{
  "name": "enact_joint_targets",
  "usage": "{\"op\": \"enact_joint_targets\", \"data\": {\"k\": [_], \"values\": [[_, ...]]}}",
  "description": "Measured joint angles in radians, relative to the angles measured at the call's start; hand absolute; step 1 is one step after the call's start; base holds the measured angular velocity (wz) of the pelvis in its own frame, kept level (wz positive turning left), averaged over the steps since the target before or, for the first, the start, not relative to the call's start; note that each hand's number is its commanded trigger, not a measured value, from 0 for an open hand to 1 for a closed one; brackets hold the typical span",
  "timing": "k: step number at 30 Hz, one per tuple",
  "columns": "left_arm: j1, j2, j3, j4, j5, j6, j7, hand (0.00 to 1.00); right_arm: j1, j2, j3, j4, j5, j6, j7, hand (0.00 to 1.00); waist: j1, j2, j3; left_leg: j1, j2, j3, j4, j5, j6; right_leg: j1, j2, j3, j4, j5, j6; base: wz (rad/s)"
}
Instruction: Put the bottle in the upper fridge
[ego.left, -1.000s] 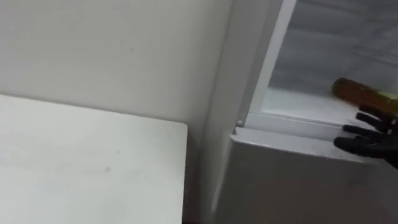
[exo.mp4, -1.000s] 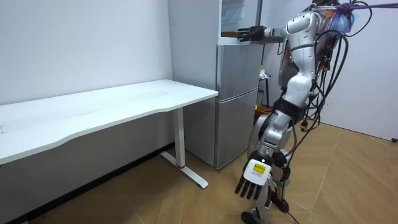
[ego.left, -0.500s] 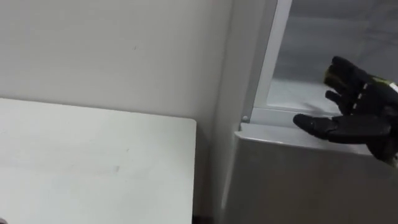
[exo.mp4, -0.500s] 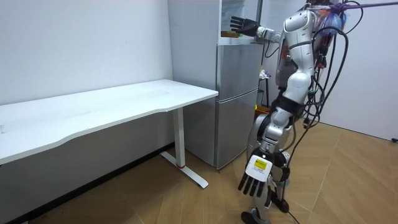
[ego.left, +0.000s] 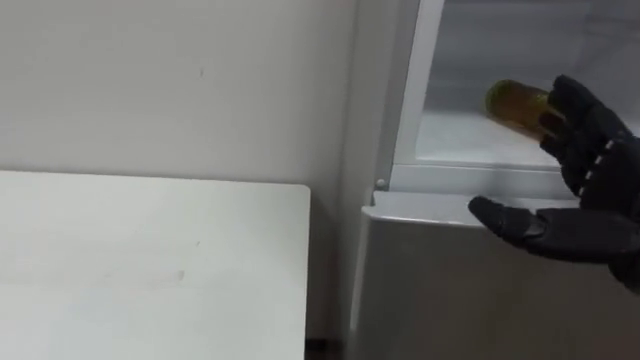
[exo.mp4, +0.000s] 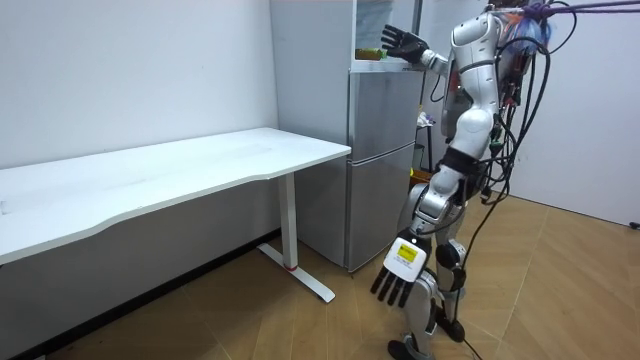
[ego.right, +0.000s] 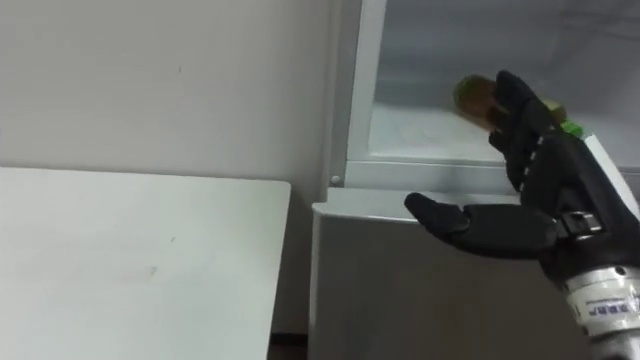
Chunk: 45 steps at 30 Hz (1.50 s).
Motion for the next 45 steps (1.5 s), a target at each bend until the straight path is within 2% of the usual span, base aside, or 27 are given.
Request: {"op": "enact_joint_targets", "data": {"k": [3, 7, 9, 10, 11, 14, 17, 20, 22, 24, 27, 30, 34, 35, 37, 39, 40, 45], "values": [[-0.007, -0.001, -0.026, 0.0, 0.005, -0.019, -0.002, 0.0, 0.048, 0.048, 0.0, -0.034, -0.033, -0.062, -0.007, 0.0, 0.0, -0.004, -0.0013, 0.004, 0.0, 0.011, 0.003, -0.001, 0.0, -0.001, 0.0, 0.007, 0.0, 0.0, 0.0, -0.09], [-0.032, -0.007, -0.047, 0.015, 0.028, -0.03, -0.003, 0.0, 0.134, 0.125, 0.0, -0.057, -0.037, -0.11, -0.001, 0.0, 0.0, -0.001, -0.0025, 0.006, 0.0, 0.018, 0.006, -0.004, 0.002, -0.008, -0.001, 0.011, 0.001, 0.0, 0.0, -0.06], [-0.048, -0.01, -0.071, 0.035, 0.038, -0.032, -0.003, 0.0, 0.192, 0.196, 0.001, -0.057, -0.129, -0.117, -0.006, 0.0, 0.0, 0.016, -0.0067, 0.005, 0.001, 0.029, 0.003, -0.005, 0.002, -0.015, -0.001, 0.024, 0.01, 0.0, 0.0, -0.15], [-0.05, -0.013, -0.077, 0.04, 0.038, -0.032, -0.003, 0.0, 0.2, 0.209, 0.002, -0.056, -0.156, -0.117, -0.009, 0.0, -0.001, 0.023, -0.0062, 0.006, 0.001, 0.033, 0.002, -0.005, 0.002, -0.018, -0.002, 0.028, 0.017, 0.0, 0.0, -0.15], [-0.049, -0.015, -0.095, 0.04, 0.039, -0.032, -0.003, 0.0, 0.213, 0.225, 0.007, -0.056, -0.201, -0.118, -0.023, 0.0, -0.008, 0.031, -0.009, 0.007, 0.0, 0.037, 0.002, -0.005, 0.003, -0.02, -0.004, 0.031, 0.019, 0.0, 0.001, -0.1], [-0.049, -0.016, -0.106, 0.049, 0.058, -0.048, -0.008, 0.0, 0.238, 0.239, 0.02, -0.057, -0.309, -0.129, -0.054, 0.0, -0.028, 0.049, -0.0039, 0.008, 0.0, 0.042, 0.002, -0.004, 0.003, -0.022, -0.003, 0.036, 0.018, -0.002, 0.0, -0.05], [-0.05, -0.019, -0.112, 0.055, 0.068, -0.067, -0.012, 0.0, 0.253, 0.243, 0.032, -0.059, -0.409, -0.156, -0.085, 0.0, -0.032, 0.06, -0.0095, 0.013, -0.001, 0.045, 0.003, -0.004, 0.002, -0.022, -0.001, 0.049, 0.02, -0.007, 0.001, -0.05], [-0.045, -0.025, -0.113, 0.058, 0.066, -0.085, -0.026, 0.0, 0.259, 0.244, 0.039, -0.059, -0.437, -0.193, -0.112, 0.0, -0.031, 0.053, -0.0087, 0.027, 0.0, 0.053, -0.002, -0.004, 0.002, -0.021, 0.001, 0.06, 0.019, -0.009, 0.001, -0.08], [-0.047, -0.027, -0.113, 0.06, 0.063, -0.097, -0.03, 0.0, 0.278, 0.248, 0.039, -0.059, -0.446, -0.221, -0.124, 0.0, -0.031, 0.047, -0.0048, 0.027, -0.001, 0.054, -0.006, -0.004, 0.002, -0.023, 0.001, 0.062, 0.017, -0.01, 0.002, 0.0], [-0.049, -0.029, -0.115, 0.078, 0.056, -0.108, -0.026, 0.0, 0.327, 0.266, 0.042, -0.052, -0.469, -0.241, -0.138, 0.0, -0.03, 0.042, -0.0084, 0.03, 0.0, 0.061, -0.014, -0.004, 0.002, -0.027, 0.002, 0.063, 0.017, -0.01, 0.002, -0.07], [-0.049, -0.033, -0.122, 0.102, 0.056, -0.112, -0.024, 0.0, 0.381, 0.281, 0.066, -0.041, -0.506, -0.242, -0.159, 0.0, -0.027, 0.035, -0.0064, 0.025, 0.0, 0.07, -0.014, -0.004, 0.002, -0.032, 0.003, 0.073, 0.021, -0.01, 0.002, -0.11], [-0.049, -0.029, -0.135, 0.135, 0.054, -0.119, -0.013, 0.0, 0.434, 0.289, 0.116, -0.016, -0.567, -0.245, -0.175, 0.0, -0.031, 0.043, -0.0051, 0.028, 0.0, 0.075, -0.022, -0.005, 0.001, -0.033, 0.004, 0.078, 0.018, -0.009, 0.002, -0.05], [-0.05, -0.029, -0.17, 0.137, 0.037, -0.129, 0.0, 0.0, 0.44, 0.289, 0.181, 0.114, -0.59, -0.264, -0.192, 0.0, -0.029, 0.06, -0.0008, 0.039, 0.0, 0.077, -0.032, -0.006, 0.0, -0.035, 0.006, 0.083, 0.016, -0.009, 0.002, -0.02], [-0.049, -0.029, -0.175, 0.142, 0.037, -0.135, 0.0, 0.0, 0.442, 0.289, 0.19, 0.161, -0.591, -0.263, -0.195, 0.0, -0.028, 0.059, 0.0013, 0.041, 0.0, 0.078, -0.033, -0.006, 0.0, -0.034, 0.006, 0.082, 0.015, -0.01, 0.003, 0.0], [-0.049, -0.029, -0.179, 0.144, 0.037, -0.139, -0.001, 0.0, 0.458, 0.289, 0.196, 0.199, -0.59, -0.263, -0.204, 0.0, -0.028, 0.062, 0.0003, 0.041, 0.0, 0.077, -0.033, -0.006, 0.0, -0.034, 0.006, 0.082, 0.014, -0.01, 0.003, 0.0], [-0.047, -0.029, -0.178, 0.144, 0.038, -0.141, -0.002, 0.0, 0.474, 0.291, 0.196, 0.238, -0.593, -0.28, -0.22, 0.0, -0.026, 0.063, 0.0027, 0.039, -0.001, 0.078, -0.032, -0.006, 0.0, -0.035, 0.005, 0.082, 0.014, -0.01, 0.003, 0.0], [-0.048, -0.029, -0.178, 0.145, 0.038, -0.14, -0.002, 0.0, 0.472, 0.293, 0.197, 0.302, -0.604, -0.298, -0.236, 0.0, -0.028, 0.062, 0.0017, 0.039, 0.0, 0.081, -0.031, -0.006, 0.0, -0.035, 0.005, 0.084, 0.015, -0.011, 0.004, 0.0], [-0.049, -0.032, -0.178, 0.145, 0.038, -0.14, -0.002, 0.0, 0.493, 0.312, 0.196, 0.507, -0.664, -0.295, -0.262, 0.0, -0.031, 0.057, -0.0029, 0.038, -0.002, 0.081, -0.031, -0.006, 0.0, -0.031, 0.004, 0.084, 0.016, -0.012, 0.005, 0.0]]}}
